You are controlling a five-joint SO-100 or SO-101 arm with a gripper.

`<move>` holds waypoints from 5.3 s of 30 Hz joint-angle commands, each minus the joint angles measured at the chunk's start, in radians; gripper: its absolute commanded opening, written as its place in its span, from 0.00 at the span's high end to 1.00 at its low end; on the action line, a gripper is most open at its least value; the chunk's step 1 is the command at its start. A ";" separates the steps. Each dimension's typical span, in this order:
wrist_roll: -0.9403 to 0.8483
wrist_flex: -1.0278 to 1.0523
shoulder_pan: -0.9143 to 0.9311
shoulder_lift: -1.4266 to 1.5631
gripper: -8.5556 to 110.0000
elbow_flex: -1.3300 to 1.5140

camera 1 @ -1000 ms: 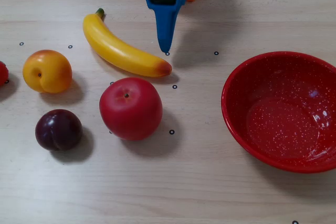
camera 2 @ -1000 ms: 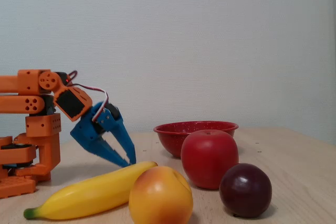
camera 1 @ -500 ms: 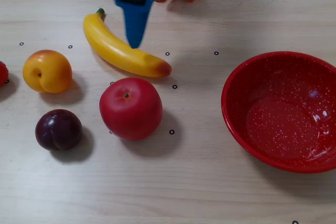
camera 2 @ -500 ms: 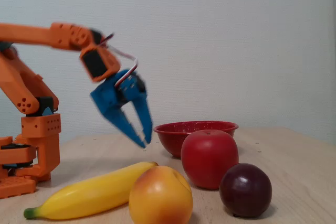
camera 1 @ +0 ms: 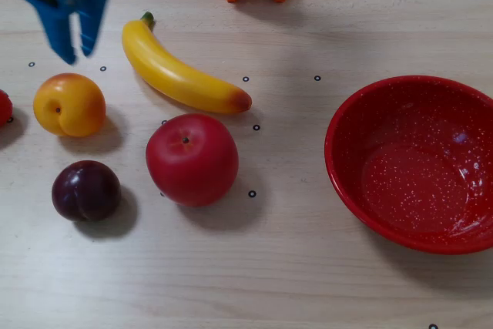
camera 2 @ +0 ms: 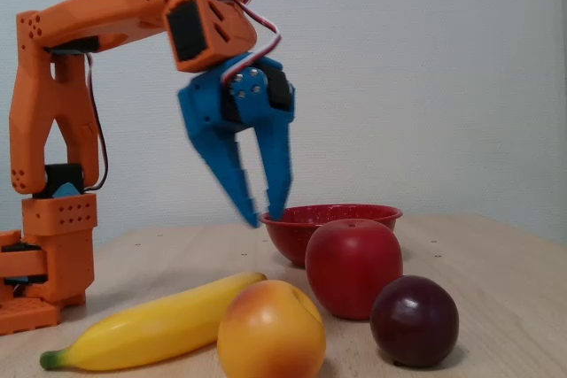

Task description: Put the peach in the red bowl.

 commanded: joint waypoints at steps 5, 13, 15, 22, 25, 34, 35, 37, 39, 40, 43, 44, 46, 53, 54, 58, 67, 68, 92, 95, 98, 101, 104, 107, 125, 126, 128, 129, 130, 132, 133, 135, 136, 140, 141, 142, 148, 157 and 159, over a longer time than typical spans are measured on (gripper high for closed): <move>0.176 0.126 -0.127 -0.081 0.80 -0.204; 0.402 0.219 -0.201 -0.164 0.55 -0.245; 0.440 0.232 -0.201 -0.179 0.51 -0.253; 0.545 0.198 -0.193 -0.247 0.46 -0.265; 0.588 0.183 -0.187 -0.287 0.45 -0.285; 0.696 0.175 -0.152 -0.413 0.44 -0.379; 0.699 0.173 -0.147 -0.426 0.43 -0.393; 0.723 0.184 -0.138 -0.454 0.43 -0.420; 0.742 0.181 -0.129 -0.466 0.43 -0.428; 0.750 0.181 -0.124 -0.472 0.43 -0.431; 0.770 0.184 -0.110 -0.486 0.43 -0.439; 0.776 0.186 -0.106 -0.488 0.43 -0.439; 0.784 0.186 -0.101 -0.494 0.43 -0.439; 0.818 0.164 -0.117 -0.515 0.43 -0.436; 0.824 0.163 -0.121 -0.520 0.43 -0.436; 0.834 0.156 -0.130 -0.541 0.43 -0.434; 0.827 0.110 -0.133 -0.558 0.43 -0.437; 0.830 0.109 -0.133 -0.560 0.43 -0.436; 0.853 0.067 -0.124 -0.568 0.45 -0.433; 0.867 0.072 -0.124 -0.568 0.48 -0.431; 0.874 0.069 -0.124 -0.565 0.50 -0.428; 0.885 0.069 -0.124 -0.563 0.53 -0.422; 0.907 0.072 -0.124 -0.563 0.60 -0.419; 0.927 0.071 -0.123 -0.565 0.75 -0.416; 0.538 0.500 -0.025 -0.204 0.93 -0.804; 0.505 0.502 0.002 -0.164 0.93 -0.802; 0.459 0.502 0.069 -0.092 0.93 -0.802; 0.428 0.502 0.112 -0.063 0.93 -0.805; 0.397 0.502 0.163 -0.035 0.93 -0.804; 0.330 0.500 0.276 0.005 0.93 -0.802; 0.296 0.499 0.339 0.020 0.93 -0.802; 0.232 0.492 0.466 0.040 0.93 -0.804; 0.192 0.482 0.529 0.044 0.93 -0.804; 0.052 0.446 0.767 0.057 0.93 -0.801; 0.018 0.445 0.821 0.054 0.93 -0.801; -0.021 0.442 0.874 0.041 0.93 -0.801; -0.143 0.468 1.072 -0.107 0.93 -0.816; -0.117 0.492 1.144 -0.422 0.85 -0.899; -0.115 0.500 1.146 -0.472 0.69 -0.902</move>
